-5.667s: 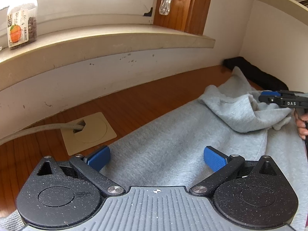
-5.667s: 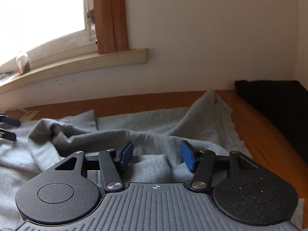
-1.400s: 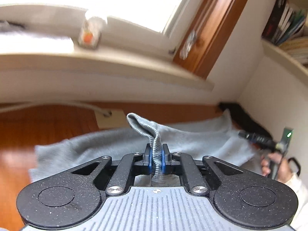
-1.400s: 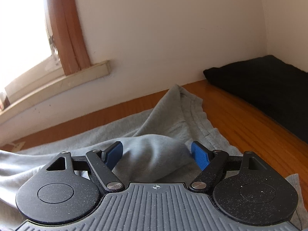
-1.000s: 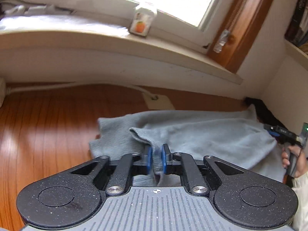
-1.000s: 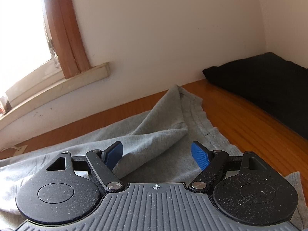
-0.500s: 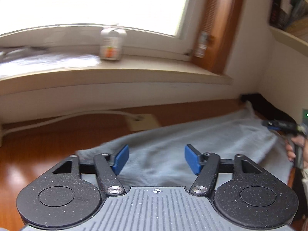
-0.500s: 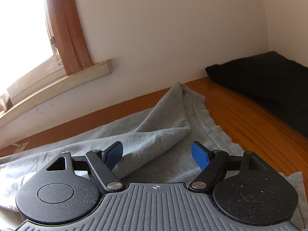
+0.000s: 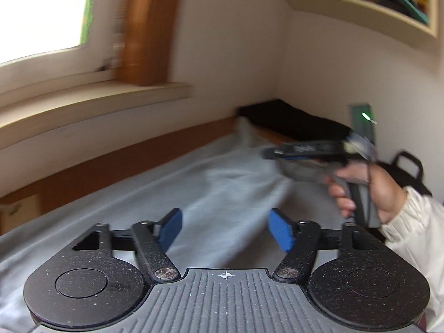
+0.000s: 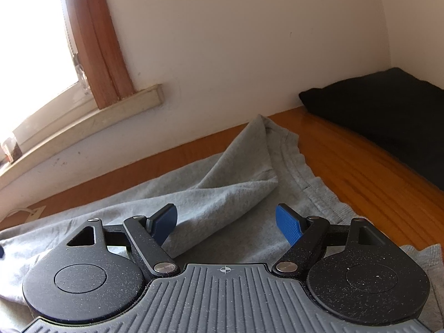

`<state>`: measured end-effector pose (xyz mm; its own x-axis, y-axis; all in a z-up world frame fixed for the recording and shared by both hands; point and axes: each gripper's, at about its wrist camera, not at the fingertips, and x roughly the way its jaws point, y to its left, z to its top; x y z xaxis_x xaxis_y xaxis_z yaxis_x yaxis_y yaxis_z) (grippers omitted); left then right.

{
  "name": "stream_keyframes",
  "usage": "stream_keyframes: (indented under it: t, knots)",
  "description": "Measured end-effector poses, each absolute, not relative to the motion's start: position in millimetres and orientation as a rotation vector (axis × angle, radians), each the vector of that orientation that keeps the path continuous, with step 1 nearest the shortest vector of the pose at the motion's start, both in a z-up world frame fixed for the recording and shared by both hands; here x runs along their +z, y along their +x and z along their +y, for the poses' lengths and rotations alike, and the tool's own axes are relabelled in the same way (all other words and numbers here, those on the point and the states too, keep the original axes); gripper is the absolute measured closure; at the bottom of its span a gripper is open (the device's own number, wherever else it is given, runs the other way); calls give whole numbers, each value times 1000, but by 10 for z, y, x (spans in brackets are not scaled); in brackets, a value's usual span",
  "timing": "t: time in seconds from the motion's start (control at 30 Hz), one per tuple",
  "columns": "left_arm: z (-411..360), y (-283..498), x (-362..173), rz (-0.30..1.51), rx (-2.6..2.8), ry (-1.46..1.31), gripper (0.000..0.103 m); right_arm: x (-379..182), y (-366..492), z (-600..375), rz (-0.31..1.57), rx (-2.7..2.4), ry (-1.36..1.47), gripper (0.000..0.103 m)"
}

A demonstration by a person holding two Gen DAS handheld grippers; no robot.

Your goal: Fold clothes

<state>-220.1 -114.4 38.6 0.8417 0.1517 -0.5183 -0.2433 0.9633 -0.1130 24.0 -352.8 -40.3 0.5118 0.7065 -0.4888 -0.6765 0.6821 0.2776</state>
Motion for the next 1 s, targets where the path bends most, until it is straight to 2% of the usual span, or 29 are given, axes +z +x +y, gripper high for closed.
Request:
stream_keyframes:
  t: [0.03,0.07,0.33,0.4,0.43,0.47,0.5,0.53,0.57,0.8,0.93,1.0]
  knots:
    - [-1237,-2117,366,535,194,-148,53,-402,238,-3525,613,831,53,26]
    - [-1320,-2044,347,541,179,-121,54,-400,229,-3519,613,828,54,26]
    - [-1625,-1556,190,588,140,50,54,-368,232,-3465,627,838,29,27]
    - [-1623,-1466,143,585,143,62,55,-356,270,-3416,662,847,12,38]
    - [-1609,-1443,122,579,143,60,63,-350,291,-3390,681,852,4,43]
    - [-1583,-1452,108,571,144,55,71,-350,326,-3371,696,856,3,55]
    - [-1556,-1476,102,560,142,49,89,-352,363,-3355,711,860,4,68]
    - [-1528,-1502,102,547,133,39,95,-351,406,-3344,722,862,10,78]
    - [-1498,-1552,116,526,124,26,97,-328,448,-3349,719,859,24,96]
    - [-1301,-2051,295,357,63,-84,99,49,615,-3417,589,817,138,101]
    - [-1232,-2079,207,415,28,-118,99,97,628,-3391,568,793,113,101]
    - [-1234,-2062,174,426,33,-119,99,64,612,-3409,598,787,104,96]
